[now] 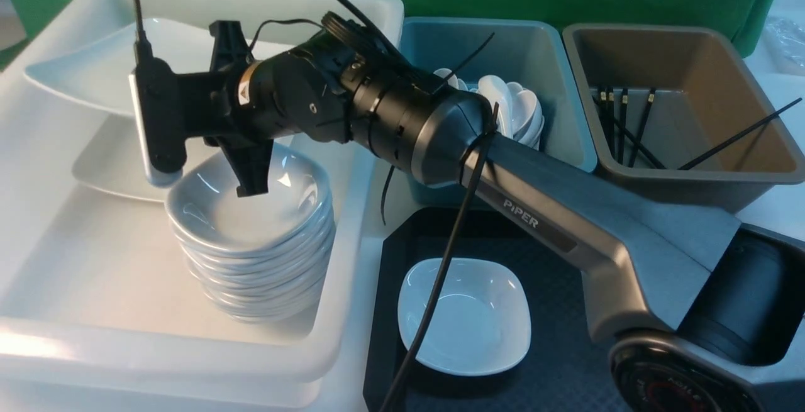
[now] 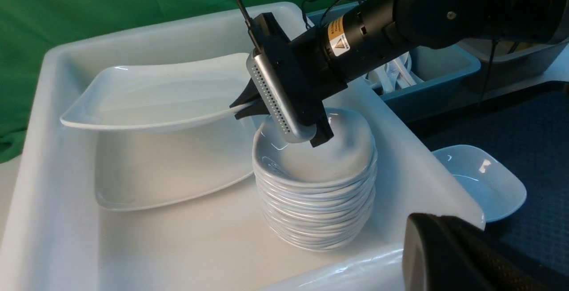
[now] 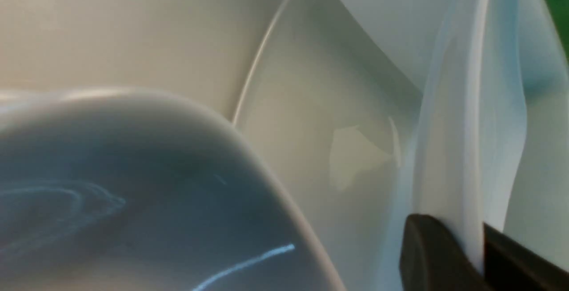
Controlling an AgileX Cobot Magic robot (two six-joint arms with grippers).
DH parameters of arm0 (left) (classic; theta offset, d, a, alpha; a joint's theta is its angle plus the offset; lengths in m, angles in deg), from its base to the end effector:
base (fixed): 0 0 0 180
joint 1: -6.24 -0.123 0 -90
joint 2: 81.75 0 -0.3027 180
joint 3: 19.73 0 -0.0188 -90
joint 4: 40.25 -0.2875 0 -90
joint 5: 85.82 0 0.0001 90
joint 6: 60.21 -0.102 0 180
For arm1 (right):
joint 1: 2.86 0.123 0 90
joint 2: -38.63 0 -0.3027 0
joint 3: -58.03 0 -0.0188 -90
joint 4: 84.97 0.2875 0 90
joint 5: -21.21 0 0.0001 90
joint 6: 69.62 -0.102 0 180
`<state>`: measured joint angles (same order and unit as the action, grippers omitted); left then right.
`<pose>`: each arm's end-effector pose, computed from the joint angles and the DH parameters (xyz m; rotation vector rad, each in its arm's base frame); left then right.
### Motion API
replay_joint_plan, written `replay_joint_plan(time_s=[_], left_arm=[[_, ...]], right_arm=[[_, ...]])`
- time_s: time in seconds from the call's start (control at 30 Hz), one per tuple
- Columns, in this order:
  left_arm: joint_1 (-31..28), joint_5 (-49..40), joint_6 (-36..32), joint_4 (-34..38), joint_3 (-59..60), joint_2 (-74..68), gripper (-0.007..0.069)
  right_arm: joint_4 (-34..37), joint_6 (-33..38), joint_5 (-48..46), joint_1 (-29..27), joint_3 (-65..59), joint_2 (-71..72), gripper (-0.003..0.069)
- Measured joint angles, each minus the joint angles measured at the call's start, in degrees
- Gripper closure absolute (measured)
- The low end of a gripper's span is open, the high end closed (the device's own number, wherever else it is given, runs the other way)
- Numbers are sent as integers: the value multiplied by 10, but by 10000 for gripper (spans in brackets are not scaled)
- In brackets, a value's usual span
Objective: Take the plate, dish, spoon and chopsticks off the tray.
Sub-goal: Use the right arm to put the plate into the large storage box on the left
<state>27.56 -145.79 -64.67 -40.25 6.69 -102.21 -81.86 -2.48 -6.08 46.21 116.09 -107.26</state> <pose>0.0102 -0.0040 0.4094 0.4171 1.8227 -0.2034 0.4105 0.4773 0.2791 -1.6903 1.0903 -0.1456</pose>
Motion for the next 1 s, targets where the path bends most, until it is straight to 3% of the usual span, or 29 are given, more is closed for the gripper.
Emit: replay_joint_plan(time_s=[0.43,0.67,1.0], left_arm=[[0,3,0,10,0,0,617],[0,3,-2,10,0,0,617],[0,6,-17,10,0,0,617]], right_arm=[[0,-17,14,-3,0,-6,591],[0,-18,17,-3,1,-6,485],[-1,-29,34,-3,6,-6,401]])
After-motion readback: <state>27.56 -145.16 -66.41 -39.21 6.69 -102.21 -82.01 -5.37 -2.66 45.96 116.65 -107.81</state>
